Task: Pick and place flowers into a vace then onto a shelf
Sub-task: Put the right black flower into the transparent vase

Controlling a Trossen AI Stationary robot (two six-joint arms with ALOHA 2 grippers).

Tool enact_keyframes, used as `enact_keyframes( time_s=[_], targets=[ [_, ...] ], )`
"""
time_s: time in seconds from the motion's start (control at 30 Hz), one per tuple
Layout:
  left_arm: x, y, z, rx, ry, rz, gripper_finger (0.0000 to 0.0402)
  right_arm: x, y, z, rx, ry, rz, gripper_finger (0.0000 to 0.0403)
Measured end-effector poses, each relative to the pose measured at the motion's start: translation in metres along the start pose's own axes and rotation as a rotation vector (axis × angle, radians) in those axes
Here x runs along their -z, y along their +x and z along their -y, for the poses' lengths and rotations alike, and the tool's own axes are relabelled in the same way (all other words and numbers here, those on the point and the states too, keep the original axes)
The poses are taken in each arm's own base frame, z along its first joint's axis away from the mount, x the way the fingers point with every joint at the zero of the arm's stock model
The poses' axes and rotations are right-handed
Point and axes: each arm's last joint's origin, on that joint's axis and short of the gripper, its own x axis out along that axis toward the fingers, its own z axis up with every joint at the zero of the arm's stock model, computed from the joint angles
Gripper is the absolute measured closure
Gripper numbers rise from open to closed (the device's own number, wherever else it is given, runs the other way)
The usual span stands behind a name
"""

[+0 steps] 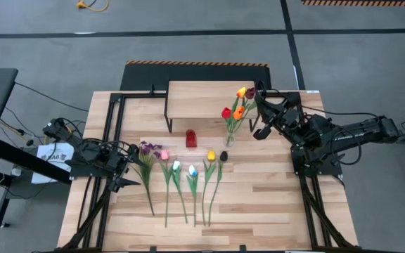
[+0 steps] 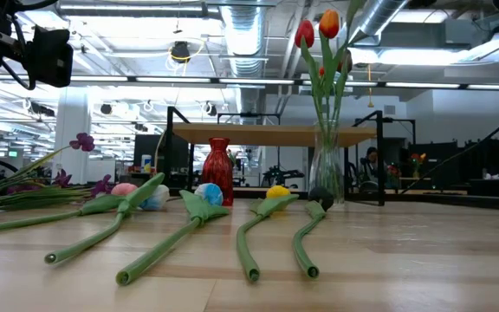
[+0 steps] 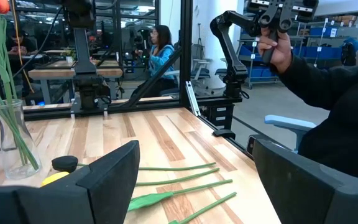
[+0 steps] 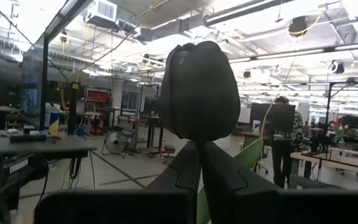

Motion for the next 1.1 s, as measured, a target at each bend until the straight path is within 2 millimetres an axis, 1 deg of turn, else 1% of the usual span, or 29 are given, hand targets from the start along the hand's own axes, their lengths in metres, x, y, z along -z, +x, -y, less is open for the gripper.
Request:
enact_keyframes(
  time_s=[0.5,1.1],
  targets=[
    [0.000,0.000,0.000,0.000,0.000,0.000,0.0099,0.012,-0.001,-0.005,-0.047,-0.034,-0.101,0.0397],
    [0.000,0.000,0.000,0.000,0.000,0.000,0.0099,0.020,-0.002,-0.008,-0.072,-0.071,-0.168,0.0397]
  ],
)
